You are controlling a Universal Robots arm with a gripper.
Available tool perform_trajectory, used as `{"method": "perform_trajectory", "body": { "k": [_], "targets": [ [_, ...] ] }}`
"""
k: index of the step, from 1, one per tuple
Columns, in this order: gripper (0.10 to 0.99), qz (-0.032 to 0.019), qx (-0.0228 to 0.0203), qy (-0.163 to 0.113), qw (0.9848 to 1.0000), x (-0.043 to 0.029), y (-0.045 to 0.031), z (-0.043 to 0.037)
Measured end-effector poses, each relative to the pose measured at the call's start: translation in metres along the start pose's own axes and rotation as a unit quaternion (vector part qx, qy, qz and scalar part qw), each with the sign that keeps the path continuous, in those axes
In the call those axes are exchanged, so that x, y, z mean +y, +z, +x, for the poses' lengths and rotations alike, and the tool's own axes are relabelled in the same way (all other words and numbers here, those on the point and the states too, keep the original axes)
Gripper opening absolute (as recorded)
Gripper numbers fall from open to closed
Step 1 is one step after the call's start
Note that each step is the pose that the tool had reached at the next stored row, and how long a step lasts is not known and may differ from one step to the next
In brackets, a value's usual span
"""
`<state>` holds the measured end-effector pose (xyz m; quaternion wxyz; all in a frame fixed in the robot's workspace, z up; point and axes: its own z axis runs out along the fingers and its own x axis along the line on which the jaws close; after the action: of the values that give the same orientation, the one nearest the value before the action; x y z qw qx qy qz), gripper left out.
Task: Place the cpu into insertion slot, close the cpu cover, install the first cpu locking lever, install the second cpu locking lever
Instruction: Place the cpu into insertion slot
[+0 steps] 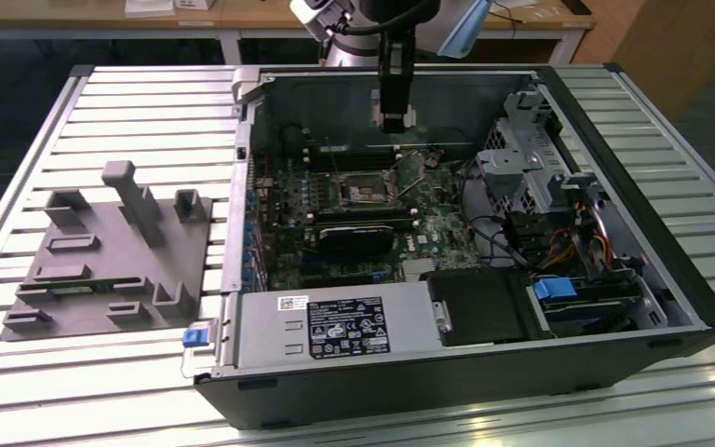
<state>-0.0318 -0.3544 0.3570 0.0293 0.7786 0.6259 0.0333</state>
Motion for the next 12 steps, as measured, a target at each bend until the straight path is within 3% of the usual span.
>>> {"method": "perform_trajectory", "body": {
  "k": [12],
  "targets": [
    [0.541,-0.0003,-0.0014,0.017,0.9999,-0.0001,0.0013,0.0000]
  ]
}}
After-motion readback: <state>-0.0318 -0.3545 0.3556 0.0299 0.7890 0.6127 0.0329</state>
